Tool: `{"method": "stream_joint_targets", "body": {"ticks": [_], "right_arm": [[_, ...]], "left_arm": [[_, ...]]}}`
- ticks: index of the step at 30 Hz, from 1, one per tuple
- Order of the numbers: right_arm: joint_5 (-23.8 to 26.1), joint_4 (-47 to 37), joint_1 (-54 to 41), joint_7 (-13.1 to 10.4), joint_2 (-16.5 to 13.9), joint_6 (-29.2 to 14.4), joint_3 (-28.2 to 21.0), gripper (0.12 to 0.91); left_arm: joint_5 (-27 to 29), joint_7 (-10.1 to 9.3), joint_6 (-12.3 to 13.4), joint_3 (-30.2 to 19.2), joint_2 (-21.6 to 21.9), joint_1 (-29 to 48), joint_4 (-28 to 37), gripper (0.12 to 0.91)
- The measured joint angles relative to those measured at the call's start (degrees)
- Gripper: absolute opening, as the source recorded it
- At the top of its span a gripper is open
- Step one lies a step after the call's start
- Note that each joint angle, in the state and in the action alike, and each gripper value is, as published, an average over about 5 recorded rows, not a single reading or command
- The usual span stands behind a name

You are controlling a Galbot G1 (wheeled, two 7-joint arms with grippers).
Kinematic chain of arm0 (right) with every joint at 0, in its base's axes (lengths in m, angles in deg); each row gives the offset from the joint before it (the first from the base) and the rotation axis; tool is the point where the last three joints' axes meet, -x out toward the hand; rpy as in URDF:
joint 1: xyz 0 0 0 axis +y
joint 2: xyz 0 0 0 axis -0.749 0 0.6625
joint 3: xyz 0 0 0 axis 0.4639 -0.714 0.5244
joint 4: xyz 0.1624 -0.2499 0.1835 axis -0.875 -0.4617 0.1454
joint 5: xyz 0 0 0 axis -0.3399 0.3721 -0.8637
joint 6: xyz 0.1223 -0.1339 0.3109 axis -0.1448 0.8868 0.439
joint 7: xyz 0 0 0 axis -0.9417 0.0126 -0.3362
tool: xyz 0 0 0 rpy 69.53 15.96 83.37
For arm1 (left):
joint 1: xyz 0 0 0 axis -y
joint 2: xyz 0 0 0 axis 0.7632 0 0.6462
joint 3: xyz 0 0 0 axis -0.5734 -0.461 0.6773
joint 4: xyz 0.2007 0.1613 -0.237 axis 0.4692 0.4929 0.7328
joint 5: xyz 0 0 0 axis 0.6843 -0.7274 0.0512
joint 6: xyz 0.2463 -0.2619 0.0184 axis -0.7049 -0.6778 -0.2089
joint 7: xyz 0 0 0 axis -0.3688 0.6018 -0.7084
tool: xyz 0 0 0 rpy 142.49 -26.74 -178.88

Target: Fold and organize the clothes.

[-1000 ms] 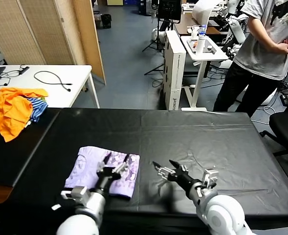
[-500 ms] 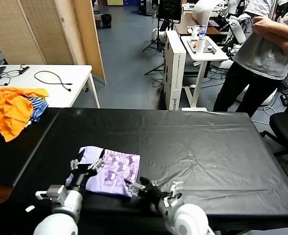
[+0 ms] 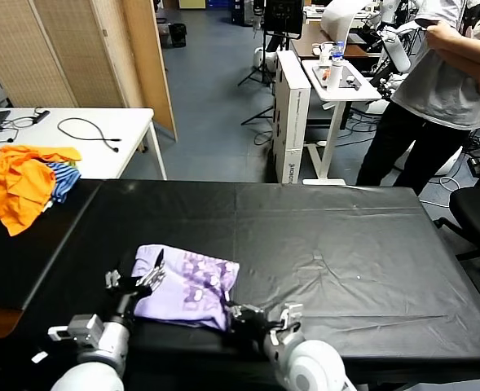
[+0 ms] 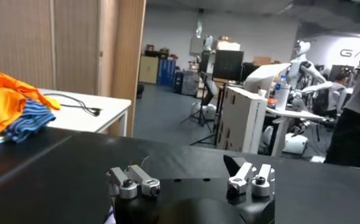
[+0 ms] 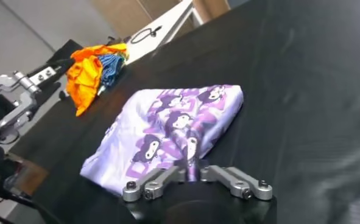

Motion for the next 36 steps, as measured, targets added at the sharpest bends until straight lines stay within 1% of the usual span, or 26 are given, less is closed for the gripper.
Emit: {"method": "stream_joint_targets", "body": {"ticks": [2, 8, 10, 11, 13, 14, 15, 17, 18, 19, 22, 24, 26, 31, 36], "right_arm": [[0.6, 0.7, 0.2, 0.1, -1.2, 1.3, 1.6, 0.153], [2.3, 1.5, -0.6, 1.4, -4.9, 4.4, 6.5, 0.15], [2.1, 1.9, -0.6, 1.4, -5.8, 5.5, 7.7, 0.158], [2.0, 2.3, -0.5, 1.4, -6.2, 6.0, 8.2, 0.18], [2.1, 3.1, 0.0, 1.4, -6.9, 6.7, 9.2, 0.261], [2.2, 3.5, 0.3, 1.4, -7.2, 6.9, 9.6, 0.316], [2.3, 4.0, 0.7, 1.4, -7.5, 7.0, 10.0, 0.39], [2.5, 5.2, 1.6, 1.3, -7.8, 6.9, 10.8, 0.504], [2.6, 5.9, 2.1, 1.3, -8.0, 6.7, 11.3, 0.579], [2.7, 6.7, 2.6, 1.4, -8.2, 6.4, 11.8, 0.636], [4.3, 9.2, 4.5, 2.1, -8.8, 4.4, 13.7, 0.797], [5.8, 10.8, 5.9, 2.9, -9.1, 2.5, 15.1, 0.864], [7.0, 12.3, 7.3, 3.3, -9.2, 0.8, 16.5, 0.896], [10.7, 14.4, 11.3, 4.2, -9.4, -4.9, 19.9, 0.906], [15.9, 14.2, 16.4, 5.4, -9.7, -12.2, 22.6, 0.907]], "left_arm": [[0.1, 0.0, 0.2, -0.1, -0.1, 0.1, 0.3, 0.907], [0.1, 0.0, 0.4, -0.2, -0.2, 0.3, 1.0, 0.907], [0.1, -0.03, 0.7, -0.3, -0.2, 0.1, 1.1, 0.907], [0.1, -0.07, 0.8, -0.3, -0.2, 0.0, 1.1, 0.907], [0.2, -0.22, 1.1, -0.2, 0.0, -0.4, 1.1, 0.907], [0.2, -0.38, 1.3, -0.2, 0.2, -0.6, 1.1, 0.907], [0.2, -0.6, 1.5, -0.3, 0.4, -0.7, 1.0, 0.907], [0.2, -1.01, 2.0, -0.3, 0.8, -1.1, 0.9, 0.907], [0.1, -1.17, 2.5, -0.4, 1.0, -1.2, 0.8, 0.907], [-0.1, -1.19, 3.2, -0.5, 1.3, -1.5, 0.8, 0.907], [-1.1, -0.84, 5.9, -0.7, 2.1, -2.3, 1.0, 0.907], [-1.7, -0.67, 7.4, -0.7, 2.7, -3.0, 1.2, 0.907], [-2.0, -0.8, 8.0, -0.7, 3.3, -3.9, 1.3, 0.907], [-1.8, -2.03, 7.8, -0.4, 4.8, -7.2, 0.2, 0.907], [-2.1, -2.38, 8.5, 0.8, 6.0, -11.7, -1.2, 0.907]]}}
